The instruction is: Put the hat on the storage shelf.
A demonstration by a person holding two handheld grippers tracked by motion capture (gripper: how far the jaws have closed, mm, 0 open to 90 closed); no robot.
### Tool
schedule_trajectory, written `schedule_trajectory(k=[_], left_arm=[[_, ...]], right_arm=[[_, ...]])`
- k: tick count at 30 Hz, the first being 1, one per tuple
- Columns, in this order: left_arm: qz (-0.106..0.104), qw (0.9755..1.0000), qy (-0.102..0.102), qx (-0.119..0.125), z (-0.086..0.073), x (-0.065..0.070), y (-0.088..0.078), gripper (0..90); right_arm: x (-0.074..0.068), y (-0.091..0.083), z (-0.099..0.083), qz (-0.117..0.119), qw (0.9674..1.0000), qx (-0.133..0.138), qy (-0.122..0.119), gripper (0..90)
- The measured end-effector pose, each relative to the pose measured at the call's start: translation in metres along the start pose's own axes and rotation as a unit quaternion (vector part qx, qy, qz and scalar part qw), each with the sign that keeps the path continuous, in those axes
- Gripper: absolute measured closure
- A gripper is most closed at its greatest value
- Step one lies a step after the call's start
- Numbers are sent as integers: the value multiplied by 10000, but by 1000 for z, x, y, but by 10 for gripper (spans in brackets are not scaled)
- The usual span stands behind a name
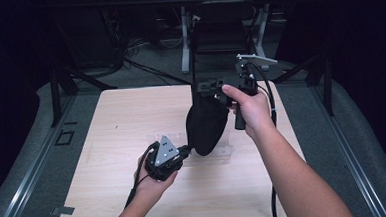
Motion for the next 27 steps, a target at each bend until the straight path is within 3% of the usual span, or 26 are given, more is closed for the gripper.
schedule_trajectory(k=[10, 27], left_arm=[[62, 10000, 1, -40, -6, -7, -7, 842], [131, 9996, -221, -135, -25, -18, -16, 850]], right_arm=[[11, -17, 2, -399, 9983, 296, -290, 699], [17, -28, 1, -552, 9968, 365, -459, 684]])
Point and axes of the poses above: each handheld gripper's, and its own axes: y roughly forward along the jaws, z roughly out of its top, x roughly to its right, the point moved 10 cm from there along y, roughly forward along the jaws, and after that the axes turned 15 degrees about -z, right-handed, at the moved point
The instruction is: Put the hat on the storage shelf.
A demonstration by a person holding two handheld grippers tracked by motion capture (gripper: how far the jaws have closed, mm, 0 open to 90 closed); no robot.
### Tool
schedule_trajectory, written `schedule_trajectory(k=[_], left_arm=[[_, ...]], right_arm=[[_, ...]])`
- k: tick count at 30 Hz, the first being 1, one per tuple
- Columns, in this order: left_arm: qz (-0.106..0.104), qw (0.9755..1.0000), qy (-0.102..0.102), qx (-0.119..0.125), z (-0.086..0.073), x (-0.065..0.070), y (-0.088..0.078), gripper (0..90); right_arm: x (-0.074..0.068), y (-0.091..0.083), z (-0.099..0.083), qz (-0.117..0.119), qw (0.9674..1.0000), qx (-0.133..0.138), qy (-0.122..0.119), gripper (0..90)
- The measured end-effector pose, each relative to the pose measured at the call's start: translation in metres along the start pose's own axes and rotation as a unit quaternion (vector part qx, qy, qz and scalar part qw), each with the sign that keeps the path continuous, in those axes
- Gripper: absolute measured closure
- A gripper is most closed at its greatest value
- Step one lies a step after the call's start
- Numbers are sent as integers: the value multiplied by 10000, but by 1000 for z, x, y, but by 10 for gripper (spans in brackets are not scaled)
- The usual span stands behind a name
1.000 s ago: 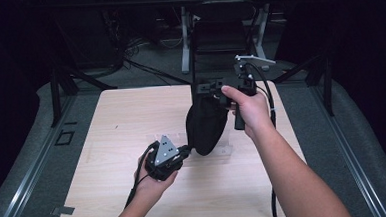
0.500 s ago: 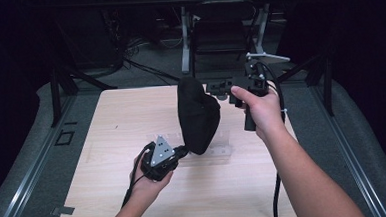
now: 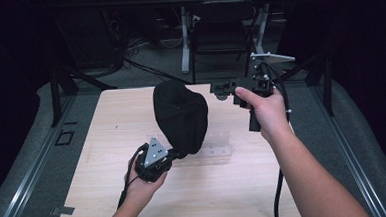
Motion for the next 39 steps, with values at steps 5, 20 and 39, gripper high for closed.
schedule_trajectory(k=[5, 20, 39], left_arm=[[17, 9995, -284, -121, -20, -6, 4, 848], [53, 9986, -528, 15, -39, -12, -2, 794], [69, 9927, -1160, 324, -59, -19, -35, 483]], right_arm=[[1, -1, -1, -27, 10000, -7, -15, 679], [8, -9, 0, -150, 9998, 89, -51, 672], [41, -22, -24, -843, 9948, 268, -496, 660]])
Point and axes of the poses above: each handheld gripper's, and its own axes: y roughly forward along the jaws, z roughly out of its top, x roughly to its right, the point moved 10 cm from there along y, roughly forward along the jaws, and after that the axes turned 15 degrees about -z, right-handed, at the moved point
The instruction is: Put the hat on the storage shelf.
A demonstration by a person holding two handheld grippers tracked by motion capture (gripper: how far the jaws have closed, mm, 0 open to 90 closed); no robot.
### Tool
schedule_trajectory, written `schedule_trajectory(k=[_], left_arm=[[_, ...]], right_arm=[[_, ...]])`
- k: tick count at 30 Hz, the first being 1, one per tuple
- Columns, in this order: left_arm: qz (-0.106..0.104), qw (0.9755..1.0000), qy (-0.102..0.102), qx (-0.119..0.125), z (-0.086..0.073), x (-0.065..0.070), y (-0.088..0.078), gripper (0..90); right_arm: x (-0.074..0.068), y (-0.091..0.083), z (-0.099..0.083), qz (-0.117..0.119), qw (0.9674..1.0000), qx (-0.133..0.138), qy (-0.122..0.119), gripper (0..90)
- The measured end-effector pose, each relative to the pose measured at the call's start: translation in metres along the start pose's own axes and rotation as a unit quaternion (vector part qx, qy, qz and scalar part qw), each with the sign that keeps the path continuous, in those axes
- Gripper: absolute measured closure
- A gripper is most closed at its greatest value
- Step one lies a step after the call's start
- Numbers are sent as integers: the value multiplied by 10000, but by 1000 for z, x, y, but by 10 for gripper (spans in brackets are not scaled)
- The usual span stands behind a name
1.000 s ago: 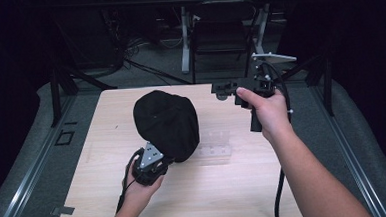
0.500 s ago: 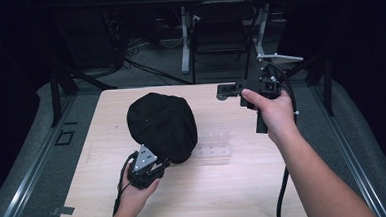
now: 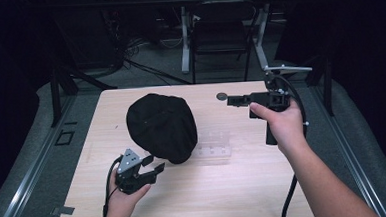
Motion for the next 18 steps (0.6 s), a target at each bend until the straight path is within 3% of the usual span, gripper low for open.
schedule_trajectory(k=[12, 18], left_arm=[[69, 9996, -263, 113, -23, -12, -17, 478], [75, 9997, -214, 72, -27, -12, -15, 480]], right_arm=[[23, -2, -38, -430, 9981, 122, -423, 643], [40, -2, -60, -696, 9952, 238, -645, 638]])
Point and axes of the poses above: each handheld gripper's, and its own axes: y roughly forward along the jaws, z roughly out of its top, x roughly to its right, the point moved 10 cm from there along y, roughly forward along the jaws, and after that the axes turned 15 degrees about -z, right-handed, at the moved point
